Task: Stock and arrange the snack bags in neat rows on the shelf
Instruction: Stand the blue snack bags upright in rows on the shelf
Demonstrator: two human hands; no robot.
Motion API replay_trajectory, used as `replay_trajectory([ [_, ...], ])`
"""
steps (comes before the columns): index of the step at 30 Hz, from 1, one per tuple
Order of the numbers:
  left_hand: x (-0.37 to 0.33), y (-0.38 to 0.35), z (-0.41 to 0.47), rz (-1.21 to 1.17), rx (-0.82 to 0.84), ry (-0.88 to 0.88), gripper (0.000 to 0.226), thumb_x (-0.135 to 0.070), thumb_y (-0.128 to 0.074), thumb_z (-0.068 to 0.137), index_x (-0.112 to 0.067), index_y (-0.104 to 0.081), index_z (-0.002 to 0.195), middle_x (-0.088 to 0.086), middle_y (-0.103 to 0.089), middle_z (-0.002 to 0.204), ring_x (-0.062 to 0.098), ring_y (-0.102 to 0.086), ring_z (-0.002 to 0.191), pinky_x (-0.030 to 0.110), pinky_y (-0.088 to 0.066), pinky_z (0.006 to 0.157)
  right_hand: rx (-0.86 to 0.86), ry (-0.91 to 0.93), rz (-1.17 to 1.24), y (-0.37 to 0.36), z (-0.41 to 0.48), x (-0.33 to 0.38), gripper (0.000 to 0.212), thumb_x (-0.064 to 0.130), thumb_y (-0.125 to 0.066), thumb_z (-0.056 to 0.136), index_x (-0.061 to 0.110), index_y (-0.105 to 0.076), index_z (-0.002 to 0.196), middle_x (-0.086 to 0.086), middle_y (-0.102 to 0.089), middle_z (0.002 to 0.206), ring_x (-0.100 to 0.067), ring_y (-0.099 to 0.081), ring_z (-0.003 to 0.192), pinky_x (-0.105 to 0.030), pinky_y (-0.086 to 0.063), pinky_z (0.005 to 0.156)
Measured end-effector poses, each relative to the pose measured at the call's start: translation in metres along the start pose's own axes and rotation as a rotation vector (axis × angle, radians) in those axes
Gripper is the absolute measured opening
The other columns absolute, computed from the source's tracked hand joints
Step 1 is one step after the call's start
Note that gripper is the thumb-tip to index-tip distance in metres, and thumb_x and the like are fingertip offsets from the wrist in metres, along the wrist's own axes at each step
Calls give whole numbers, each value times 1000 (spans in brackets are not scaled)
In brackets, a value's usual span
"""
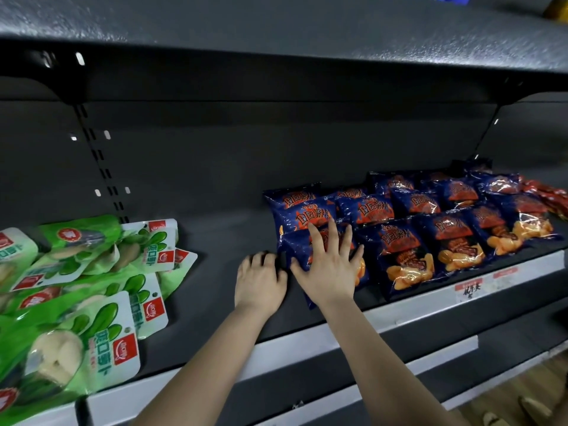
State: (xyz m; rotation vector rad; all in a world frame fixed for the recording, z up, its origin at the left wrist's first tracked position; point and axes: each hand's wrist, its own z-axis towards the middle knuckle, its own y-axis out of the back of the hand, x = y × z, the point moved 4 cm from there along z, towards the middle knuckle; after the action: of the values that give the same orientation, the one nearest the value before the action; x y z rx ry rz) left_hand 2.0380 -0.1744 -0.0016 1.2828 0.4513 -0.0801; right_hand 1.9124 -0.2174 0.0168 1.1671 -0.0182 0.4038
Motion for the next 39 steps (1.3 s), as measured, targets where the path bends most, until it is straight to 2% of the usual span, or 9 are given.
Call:
replay_trajectory([
  [12,2,-2,1,-6,0,-10,42,-29,-38,94,-18,-45,134,3,-44,141,25,-34,129,31,-21,112,-60,-20,39,-2,1,-2,73,54,-58,79,30,-35,144,-7,-21,158,-39,-6,145,-64,-12,111],
  [19,1,0,1,-20,12,2,42,-29,-39,93,-17,-47,132,6,-45,139,27,-35,128,32,-23,110,-23,-16,49,0,1,-3,72,55,-54,83,31,-29,147,-5,-13,159,-37,2,146,-62,-6,112],
  [23,2,-1,2,-20,18,3,42,-29,-38,93,-17,-47,133,6,-46,139,27,-35,128,32,-23,111,-36,-14,47,-1,0,-2,72,57,-52,84,31,-29,146,-5,-15,159,-37,1,146,-63,-9,112],
  [25,2,-1,2,-17,17,1,42,-29,-38,93,-17,-47,132,6,-46,139,27,-36,127,33,-23,110,-33,-15,56,-2,0,-3,70,59,-47,84,31,-28,146,-4,-14,159,-36,2,146,-62,-8,112],
  [30,3,-1,4,-16,3,2,41,-28,-38,93,-16,-47,132,6,-49,136,27,-38,124,32,-26,108,-47,-25,83,-3,0,-3,77,69,-18,80,33,-26,147,-2,-11,160,-34,3,147,-61,-6,112],
  [37,4,2,2,-46,40,18,41,-27,-38,93,-16,-45,133,7,-49,136,28,-38,125,33,-26,108,60,-6,3,0,0,-3,82,72,-4,77,37,2,151,-2,9,161,-35,14,145,-63,3,111],
  [39,7,7,1,-58,55,37,41,-27,-39,93,-16,-45,132,9,-49,135,30,-39,125,33,-26,109,-12,22,36,9,-2,3,80,70,-13,81,33,-9,152,-7,-1,161,-35,6,146,-62,2,111],
])
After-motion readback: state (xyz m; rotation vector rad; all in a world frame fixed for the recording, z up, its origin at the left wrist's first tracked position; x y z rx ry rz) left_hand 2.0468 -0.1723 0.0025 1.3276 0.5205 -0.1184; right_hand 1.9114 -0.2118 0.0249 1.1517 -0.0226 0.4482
